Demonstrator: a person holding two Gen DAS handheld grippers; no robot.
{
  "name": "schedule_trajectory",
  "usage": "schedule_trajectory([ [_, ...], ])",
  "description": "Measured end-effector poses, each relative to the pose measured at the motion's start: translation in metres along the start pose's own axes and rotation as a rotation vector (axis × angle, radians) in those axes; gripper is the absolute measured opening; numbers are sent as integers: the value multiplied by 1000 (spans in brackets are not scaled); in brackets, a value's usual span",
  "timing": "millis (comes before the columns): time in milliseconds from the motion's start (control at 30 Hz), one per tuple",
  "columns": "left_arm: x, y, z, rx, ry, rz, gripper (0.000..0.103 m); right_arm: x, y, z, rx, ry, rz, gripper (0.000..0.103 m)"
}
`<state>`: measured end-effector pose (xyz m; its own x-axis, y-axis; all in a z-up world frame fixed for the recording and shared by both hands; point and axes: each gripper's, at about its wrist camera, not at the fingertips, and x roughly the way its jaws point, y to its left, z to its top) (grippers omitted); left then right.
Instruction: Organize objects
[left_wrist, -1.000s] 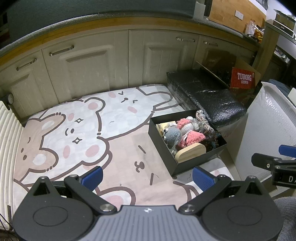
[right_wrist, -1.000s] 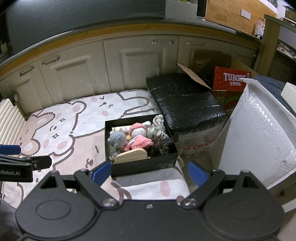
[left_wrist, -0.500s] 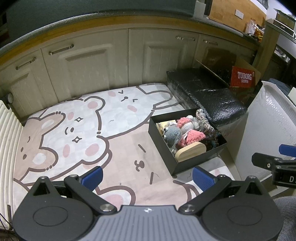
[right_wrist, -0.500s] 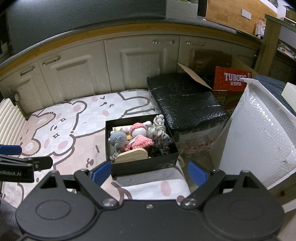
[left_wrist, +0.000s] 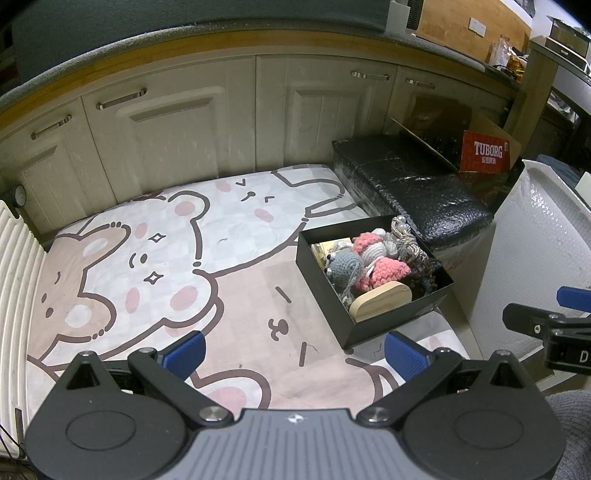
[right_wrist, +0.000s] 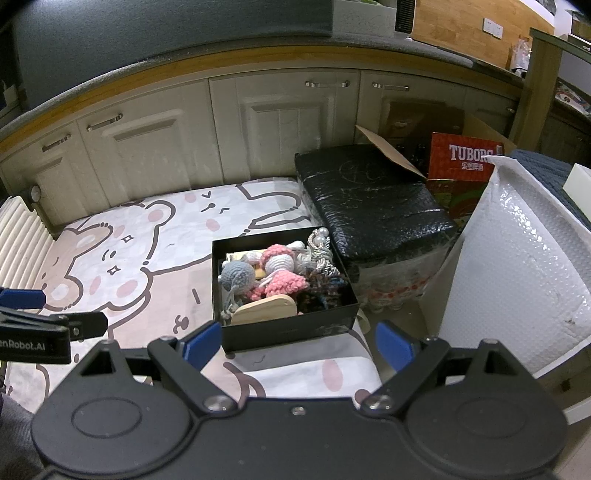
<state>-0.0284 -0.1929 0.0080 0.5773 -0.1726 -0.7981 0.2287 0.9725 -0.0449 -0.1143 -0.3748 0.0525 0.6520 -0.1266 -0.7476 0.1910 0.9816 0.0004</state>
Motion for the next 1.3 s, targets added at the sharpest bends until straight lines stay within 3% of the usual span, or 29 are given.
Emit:
schedule_trajectory([
  [1300,2,3,0,-2,8,5,102,-1,0,0,1,1,4,91],
])
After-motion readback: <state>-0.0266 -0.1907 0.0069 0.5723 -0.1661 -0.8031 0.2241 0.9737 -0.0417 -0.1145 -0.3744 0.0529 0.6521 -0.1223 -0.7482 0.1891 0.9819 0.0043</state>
